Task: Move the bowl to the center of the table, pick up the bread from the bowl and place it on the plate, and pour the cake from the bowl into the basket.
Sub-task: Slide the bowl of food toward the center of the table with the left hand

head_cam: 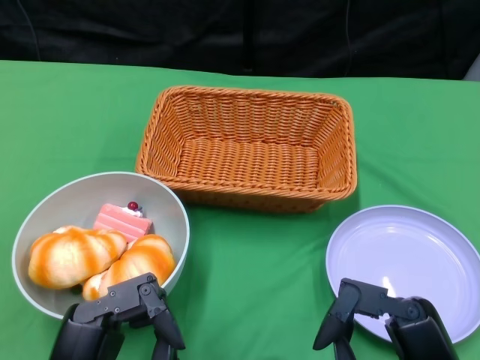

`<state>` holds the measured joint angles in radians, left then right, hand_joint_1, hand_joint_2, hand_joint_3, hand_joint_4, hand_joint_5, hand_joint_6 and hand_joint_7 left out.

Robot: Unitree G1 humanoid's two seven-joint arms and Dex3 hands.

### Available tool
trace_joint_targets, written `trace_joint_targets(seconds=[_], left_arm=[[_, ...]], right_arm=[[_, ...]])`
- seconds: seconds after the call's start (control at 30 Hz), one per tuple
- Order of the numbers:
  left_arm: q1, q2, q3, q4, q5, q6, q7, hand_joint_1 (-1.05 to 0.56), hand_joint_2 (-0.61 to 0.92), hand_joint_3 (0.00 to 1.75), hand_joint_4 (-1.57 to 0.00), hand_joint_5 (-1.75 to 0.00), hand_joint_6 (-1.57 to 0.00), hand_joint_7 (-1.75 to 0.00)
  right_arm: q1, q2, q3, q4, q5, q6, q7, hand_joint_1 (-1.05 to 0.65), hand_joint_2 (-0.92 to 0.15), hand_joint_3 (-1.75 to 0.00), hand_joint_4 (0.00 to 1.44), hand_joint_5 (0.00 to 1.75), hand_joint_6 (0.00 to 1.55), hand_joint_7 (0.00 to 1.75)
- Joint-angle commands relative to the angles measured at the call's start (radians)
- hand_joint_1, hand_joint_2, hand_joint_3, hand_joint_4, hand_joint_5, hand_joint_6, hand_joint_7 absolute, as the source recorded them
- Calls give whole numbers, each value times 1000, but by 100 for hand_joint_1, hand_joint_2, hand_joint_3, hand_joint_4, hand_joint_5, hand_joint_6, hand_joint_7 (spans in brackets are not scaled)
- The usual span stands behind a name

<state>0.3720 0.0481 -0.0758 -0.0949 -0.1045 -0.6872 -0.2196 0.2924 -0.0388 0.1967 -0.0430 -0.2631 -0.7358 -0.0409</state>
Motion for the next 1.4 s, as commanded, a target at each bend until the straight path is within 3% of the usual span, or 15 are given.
trace_joint_targets(seconds=[0.03, 0.8, 0.97, 1.13, 1.23, 1.4], left_arm=[[-1, 5, 9, 5, 18, -12, 9, -13, 25, 164, -96, -171, -88, -153], [16, 15, 25, -66, 0, 55, 8, -12, 29, 157, -90, -169, -86, -147], [3, 30, 45, -94, -20, 76, 0, -12, 43, 128, -79, -151, -78, -123], [1, 33, 48, -96, -20, 78, -3, -14, 47, 121, -77, -148, -77, -120], [-18, 59, 104, -114, 5, 76, 15, -31, 58, 94, -71, -123, -67, -98], [-21, 59, 114, -118, 10, 79, 13, -34, 61, 85, -70, -118, -66, -92]], right_arm=[[-2, -5, -5, 4, 8, -11, -6, -6, -14, -175, 89, 175, 86, 138], [9, -6, -5, -7, 14, -10, -4, -5, -14, -175, 88, 173, 85, 137], [6, -4, -5, -8, 15, 0, -3, -6, -14, -175, 88, 173, 85, 137], [6, -3, -4, -9, 15, 1, -3, -6, -14, -175, 88, 173, 85, 137], [5, -2, -2, -4, 17, -1, -2, -6, -14, -175, 89, 174, 85, 137], [4, -2, -2, -4, 18, -1, -2, -6, -14, -175, 89, 174, 85, 137]])
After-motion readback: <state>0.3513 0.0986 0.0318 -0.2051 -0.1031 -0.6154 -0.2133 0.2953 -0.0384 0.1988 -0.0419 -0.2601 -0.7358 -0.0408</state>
